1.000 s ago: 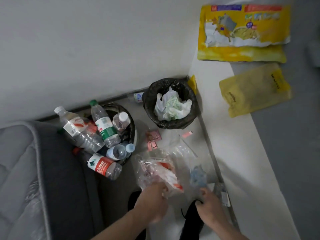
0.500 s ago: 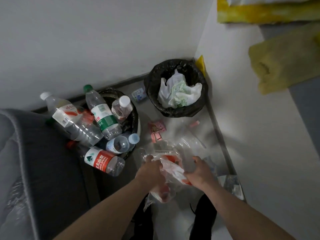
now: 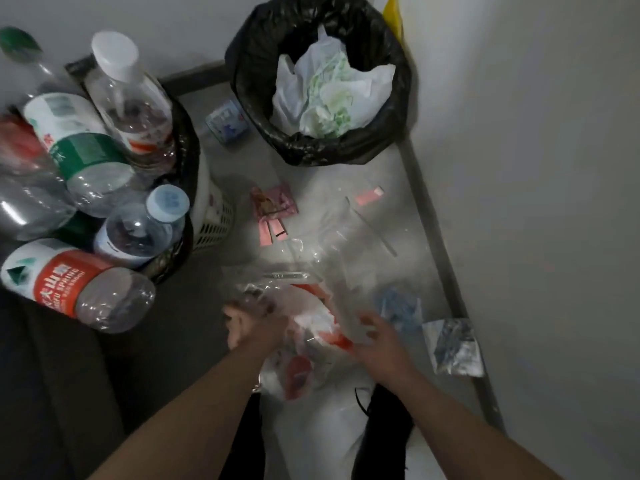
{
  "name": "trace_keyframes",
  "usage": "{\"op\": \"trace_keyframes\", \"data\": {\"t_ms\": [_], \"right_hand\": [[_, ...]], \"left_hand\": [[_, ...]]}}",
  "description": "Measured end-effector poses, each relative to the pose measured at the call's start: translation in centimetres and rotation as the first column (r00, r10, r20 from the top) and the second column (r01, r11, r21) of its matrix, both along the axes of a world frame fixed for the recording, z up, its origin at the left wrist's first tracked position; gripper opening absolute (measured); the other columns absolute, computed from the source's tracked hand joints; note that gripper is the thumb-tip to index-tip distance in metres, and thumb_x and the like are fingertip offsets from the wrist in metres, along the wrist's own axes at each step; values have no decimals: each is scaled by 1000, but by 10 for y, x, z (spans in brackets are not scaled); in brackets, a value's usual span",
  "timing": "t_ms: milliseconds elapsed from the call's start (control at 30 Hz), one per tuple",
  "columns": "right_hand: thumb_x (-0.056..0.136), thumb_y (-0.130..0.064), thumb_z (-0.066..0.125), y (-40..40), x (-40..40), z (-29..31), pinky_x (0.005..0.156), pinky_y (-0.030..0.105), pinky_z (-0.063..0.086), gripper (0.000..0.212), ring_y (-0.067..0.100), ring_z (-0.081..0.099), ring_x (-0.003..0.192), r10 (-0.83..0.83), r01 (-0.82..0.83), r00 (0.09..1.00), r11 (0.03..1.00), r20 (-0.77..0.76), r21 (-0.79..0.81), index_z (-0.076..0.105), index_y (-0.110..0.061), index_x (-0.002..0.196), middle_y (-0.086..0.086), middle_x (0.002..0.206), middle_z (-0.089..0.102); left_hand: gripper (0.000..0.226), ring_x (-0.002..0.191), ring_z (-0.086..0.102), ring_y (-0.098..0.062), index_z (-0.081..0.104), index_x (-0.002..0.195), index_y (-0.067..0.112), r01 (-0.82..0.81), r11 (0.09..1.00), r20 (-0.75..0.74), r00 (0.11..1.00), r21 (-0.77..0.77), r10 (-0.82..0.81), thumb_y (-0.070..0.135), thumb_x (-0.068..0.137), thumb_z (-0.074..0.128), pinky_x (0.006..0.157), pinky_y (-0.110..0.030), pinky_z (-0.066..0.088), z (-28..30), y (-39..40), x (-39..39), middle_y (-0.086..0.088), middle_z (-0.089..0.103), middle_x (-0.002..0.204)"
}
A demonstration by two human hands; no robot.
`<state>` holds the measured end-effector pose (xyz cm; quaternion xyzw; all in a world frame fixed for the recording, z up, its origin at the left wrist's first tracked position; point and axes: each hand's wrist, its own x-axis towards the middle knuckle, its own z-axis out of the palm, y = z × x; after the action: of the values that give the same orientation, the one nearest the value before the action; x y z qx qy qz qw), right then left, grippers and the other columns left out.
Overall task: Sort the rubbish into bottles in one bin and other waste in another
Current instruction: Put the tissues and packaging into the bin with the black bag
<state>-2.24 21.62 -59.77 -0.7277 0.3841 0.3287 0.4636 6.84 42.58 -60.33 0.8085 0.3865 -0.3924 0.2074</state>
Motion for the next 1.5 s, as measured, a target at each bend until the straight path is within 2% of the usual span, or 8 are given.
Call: {"op": "trace_keyframes", "data": {"t_ms": [100,233,300,500,800,1000,1333,1500], "right_hand": [[61,-38,82,-43,-4,-22,101,44,46,100,36,51,125,27,-51,998,909,-64,-413,37,-23,149,13,142,49],[57,-50,91,-62,11,-51,107,47,42,124,38,45,135,-145,102,987,909,-76,-405,22,-18,155,18,150,40],[60,-46,91,-56,21,-63,103,47,45,115,41,50,129,-259,222,965,890,-38,-399,27,-14,151,23,145,44],[88,-12,63,-54,20,-32,83,43,51,18,44,66,100,-255,231,966,810,31,-539,66,-5,105,27,104,70],[80,1,63,-58,-5,154,76,40,53,19,35,70,87,49,4,993,895,107,-445,73,-16,81,13,87,74],[83,-20,68,-56,16,207,93,33,48,34,27,65,112,116,-121,993,951,-34,-283,65,-18,117,7,117,69],[73,-43,85,-66,68,69,114,43,36,109,37,34,144,284,-287,957,886,-63,-364,21,-23,158,15,161,22],[51,-57,83,-91,67,-26,110,42,42,114,32,35,144,267,-294,956,866,-123,-404,39,-22,150,10,158,27]], "left_hand": [[100,128,48,-43,34,145,3,61,998,62,996,27,-62,50,67,76,105,-50,45,-21,-1,-1,-25,43,143],[85,120,54,-43,35,144,-2,135,990,98,986,43,-138,35,80,77,97,-46,46,-38,-4,-1,-25,49,137],[73,113,60,-41,39,141,0,170,984,123,977,45,-174,32,85,73,89,-42,47,-40,-2,0,-23,57,128],[67,106,66,-41,28,147,26,371,923,79,922,97,-379,22,88,58,79,-41,49,11,9,-1,-19,69,114],[61,93,66,-33,31,144,30,416,909,65,907,11,-416,22,88,55,75,-37,51,224,-7,-12,-8,69,102],[50,77,59,-24,34,136,30,459,888,80,885,14,-458,21,90,51,69,-35,50,293,-17,-8,3,58,85],[61,87,65,-30,29,139,28,504,863,109,860,-22,-499,18,86,57,77,-39,51,188,-9,7,-4,70,100],[65,86,64,-28,28,143,32,553,832,115,829,-31,-547,20,87,59,72,-34,42,125,1,9,-1,70,101]]}}
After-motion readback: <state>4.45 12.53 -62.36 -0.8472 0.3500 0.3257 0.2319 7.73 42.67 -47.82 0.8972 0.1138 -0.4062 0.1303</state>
